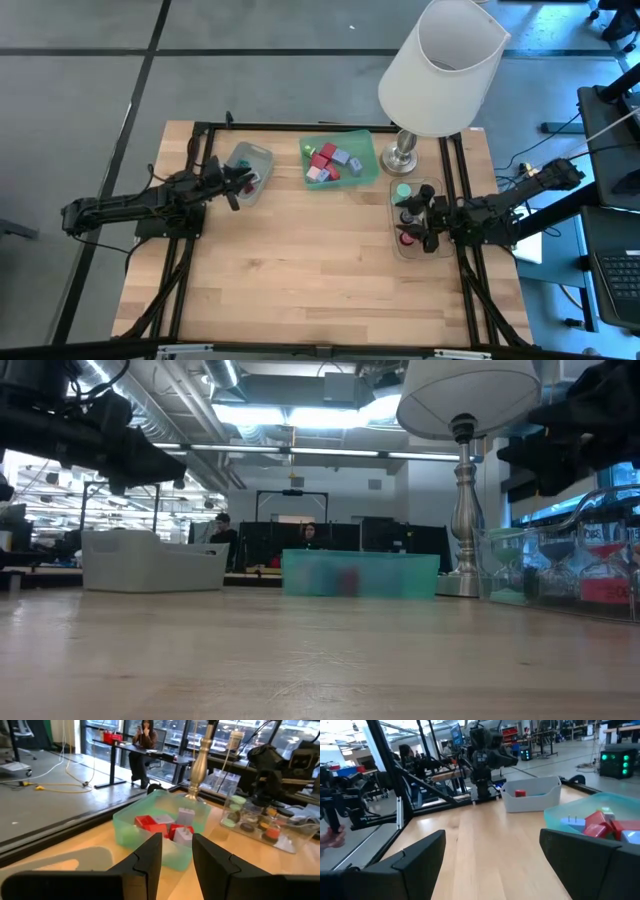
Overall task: Pick & Place Office items
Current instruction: Return to Home Position
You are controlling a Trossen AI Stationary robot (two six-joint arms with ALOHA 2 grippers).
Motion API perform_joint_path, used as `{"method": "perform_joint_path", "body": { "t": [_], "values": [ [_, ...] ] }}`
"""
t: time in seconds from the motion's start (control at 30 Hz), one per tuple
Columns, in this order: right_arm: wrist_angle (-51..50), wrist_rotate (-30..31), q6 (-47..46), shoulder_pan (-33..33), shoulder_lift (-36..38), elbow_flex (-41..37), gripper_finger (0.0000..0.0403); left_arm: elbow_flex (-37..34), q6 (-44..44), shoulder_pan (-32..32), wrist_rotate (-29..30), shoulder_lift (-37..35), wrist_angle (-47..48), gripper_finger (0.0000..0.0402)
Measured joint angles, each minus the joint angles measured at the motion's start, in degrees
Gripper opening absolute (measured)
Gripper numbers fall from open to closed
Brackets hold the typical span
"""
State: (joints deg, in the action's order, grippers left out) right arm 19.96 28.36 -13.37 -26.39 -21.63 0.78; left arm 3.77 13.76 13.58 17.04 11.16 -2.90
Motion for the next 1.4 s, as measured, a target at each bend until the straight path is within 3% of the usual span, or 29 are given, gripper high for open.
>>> {"method": "perform_joint_path", "body": {
  "t": [0.1,0.37,0.57,0.8,0.9,1.4],
  "values": [
    [0.0,0.1,1.3,0.5,0.5,0.0,0.0327,0.0,0.0,0.0,0.7,0.1,1.3,0.0103],
    [0.0,8.9,1.9,3.1,0.6,0.0,0.0327,0.0,0.5,0.0,9.3,1.4,3.2,0.0105],
    [-0.7,10.9,3.0,4.5,0.6,0.1,0.0327,0.0,0.6,0.0,10.3,1.4,3.2,0.0103],
    [-0.7,23.9,0.3,5.6,0.6,0.1,0.0327,0.0,2.0,0.0,10.3,1.4,3.2,0.0106],
    [-0.7,26.8,0.8,5.7,0.6,0.1,0.0327,0.0,2.0,0.0,10.3,1.4,3.2,0.0104],
    [-0.7,23.1,0.6,5.7,0.6,0.1,0.0327,0.0,2.0,0.0,10.3,1.4,3.2,0.0105]
  ]
}}
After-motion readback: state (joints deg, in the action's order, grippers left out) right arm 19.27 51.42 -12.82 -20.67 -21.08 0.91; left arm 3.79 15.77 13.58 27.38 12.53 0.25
